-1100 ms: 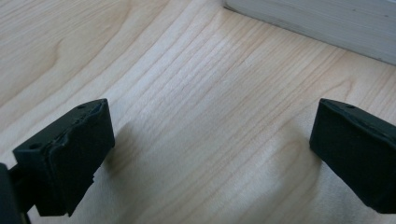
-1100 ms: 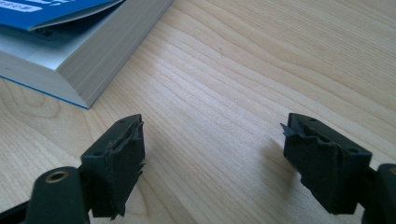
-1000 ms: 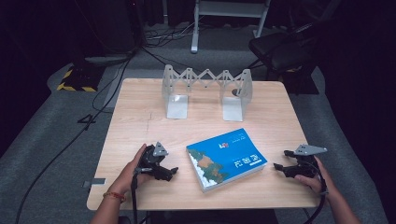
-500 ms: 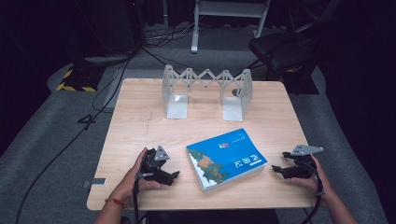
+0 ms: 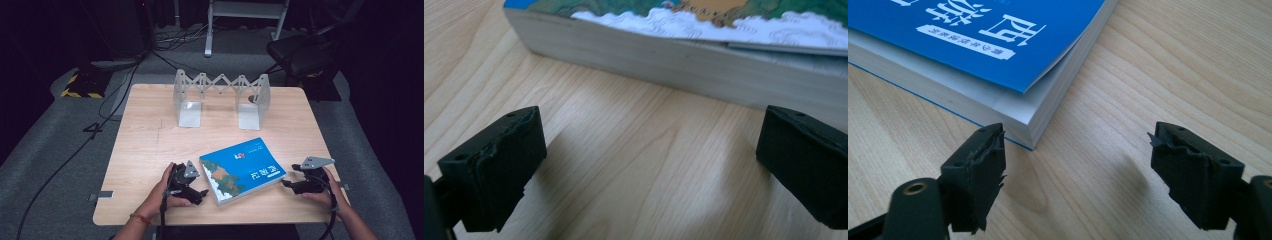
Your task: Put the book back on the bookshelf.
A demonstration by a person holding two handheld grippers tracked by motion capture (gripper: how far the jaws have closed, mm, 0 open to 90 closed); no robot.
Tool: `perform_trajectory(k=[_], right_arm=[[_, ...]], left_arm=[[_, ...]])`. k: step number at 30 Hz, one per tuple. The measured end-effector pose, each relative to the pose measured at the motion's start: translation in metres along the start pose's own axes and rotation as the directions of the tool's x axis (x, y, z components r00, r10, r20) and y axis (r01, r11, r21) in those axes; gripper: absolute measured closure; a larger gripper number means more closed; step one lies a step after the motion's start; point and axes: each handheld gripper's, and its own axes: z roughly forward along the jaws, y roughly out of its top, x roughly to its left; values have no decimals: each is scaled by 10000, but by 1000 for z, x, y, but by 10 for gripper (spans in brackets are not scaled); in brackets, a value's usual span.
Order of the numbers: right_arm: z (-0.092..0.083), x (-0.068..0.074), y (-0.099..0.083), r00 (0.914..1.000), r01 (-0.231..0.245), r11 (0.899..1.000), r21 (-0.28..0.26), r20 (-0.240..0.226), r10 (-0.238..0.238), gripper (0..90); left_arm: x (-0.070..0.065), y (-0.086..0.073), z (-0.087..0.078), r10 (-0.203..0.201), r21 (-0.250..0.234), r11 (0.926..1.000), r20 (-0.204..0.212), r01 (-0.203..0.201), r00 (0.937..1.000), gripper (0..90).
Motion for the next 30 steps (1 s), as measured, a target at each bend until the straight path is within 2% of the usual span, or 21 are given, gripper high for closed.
perform_trajectory(k=[3,10,13,15,20,24,27,29,30], right_arm=[[3,2,0,9998,190,9997,146,18,-190,237],[5,1,2,9999,82,9998,173,143,-85,180],[5,0,4,9993,32,9999,107,372,-36,194],[6,-3,5,9983,-51,10000,-27,580,53,236],[7,-11,3,9975,-351,9994,-37,613,353,244],[7,-6,4,9980,-216,9998,-16,596,216,236],[10,2,6,9991,-190,9998,-37,378,191,237],[12,5,7,9988,-70,9999,141,486,64,238],[13,6,8,9986,-173,9998,52,511,170,228]], left_arm=[[-2,2,2,-93,-18,10000,-71,93,9999,1],[-3,3,2,-156,-3,9999,-86,156,9998,0],[-6,6,5,-211,1,9998,-151,211,9997,0],[-10,9,8,-302,-11,9995,-243,302,9992,0],[-14,14,13,-245,7,9997,-204,245,9995,0],[-14,14,12,-232,7,9997,-182,232,9996,0],[-14,13,12,-155,6,9999,-137,155,9998,3],[-12,12,10,-4,-3,10000,-60,4,10000,4],[-12,11,10,-25,-34,10000,-47,25,10000,4]])
